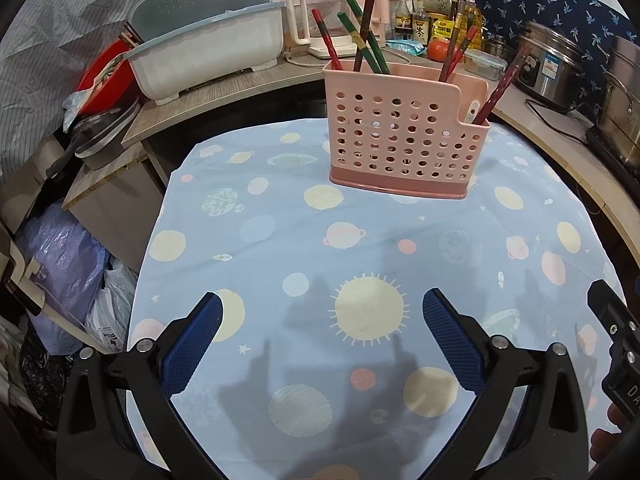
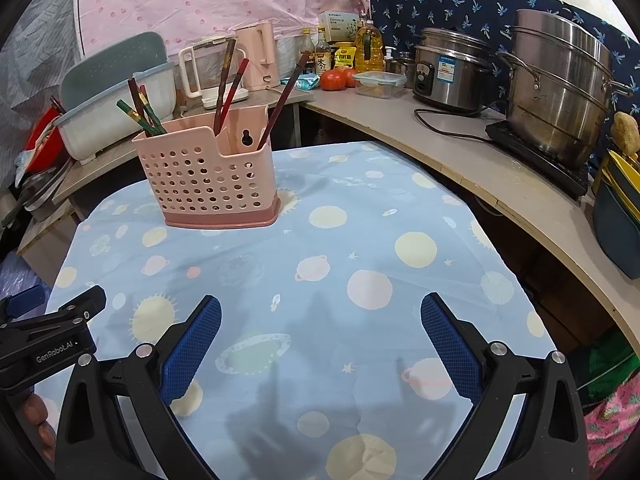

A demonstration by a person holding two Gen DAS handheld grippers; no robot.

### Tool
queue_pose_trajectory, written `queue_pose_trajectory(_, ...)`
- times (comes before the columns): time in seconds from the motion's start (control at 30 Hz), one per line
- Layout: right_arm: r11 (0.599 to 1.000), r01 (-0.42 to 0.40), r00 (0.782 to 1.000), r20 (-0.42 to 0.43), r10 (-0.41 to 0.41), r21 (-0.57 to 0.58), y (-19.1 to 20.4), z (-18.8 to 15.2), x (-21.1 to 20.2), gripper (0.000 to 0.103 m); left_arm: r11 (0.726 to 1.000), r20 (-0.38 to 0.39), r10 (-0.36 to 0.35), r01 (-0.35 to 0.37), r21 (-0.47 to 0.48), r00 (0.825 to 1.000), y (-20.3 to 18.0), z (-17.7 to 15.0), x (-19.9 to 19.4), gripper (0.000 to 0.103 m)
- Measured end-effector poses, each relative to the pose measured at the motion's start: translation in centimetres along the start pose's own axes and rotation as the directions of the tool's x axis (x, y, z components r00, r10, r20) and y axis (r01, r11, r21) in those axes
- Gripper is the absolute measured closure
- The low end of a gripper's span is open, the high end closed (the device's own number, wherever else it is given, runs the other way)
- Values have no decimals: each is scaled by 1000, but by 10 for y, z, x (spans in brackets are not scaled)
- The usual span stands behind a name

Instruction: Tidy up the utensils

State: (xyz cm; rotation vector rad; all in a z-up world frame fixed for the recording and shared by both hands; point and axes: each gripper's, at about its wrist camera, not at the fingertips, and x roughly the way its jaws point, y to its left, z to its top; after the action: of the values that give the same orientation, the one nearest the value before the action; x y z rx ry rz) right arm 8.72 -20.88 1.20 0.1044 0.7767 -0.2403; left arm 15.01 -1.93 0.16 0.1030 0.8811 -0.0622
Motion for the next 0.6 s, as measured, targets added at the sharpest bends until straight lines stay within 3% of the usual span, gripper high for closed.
queue_pose_trajectory(0.6,1000,-1,1000,6,1,4,-2,0,-2,7,1000,6,-2,2,9,1000,-5,0,-3,7)
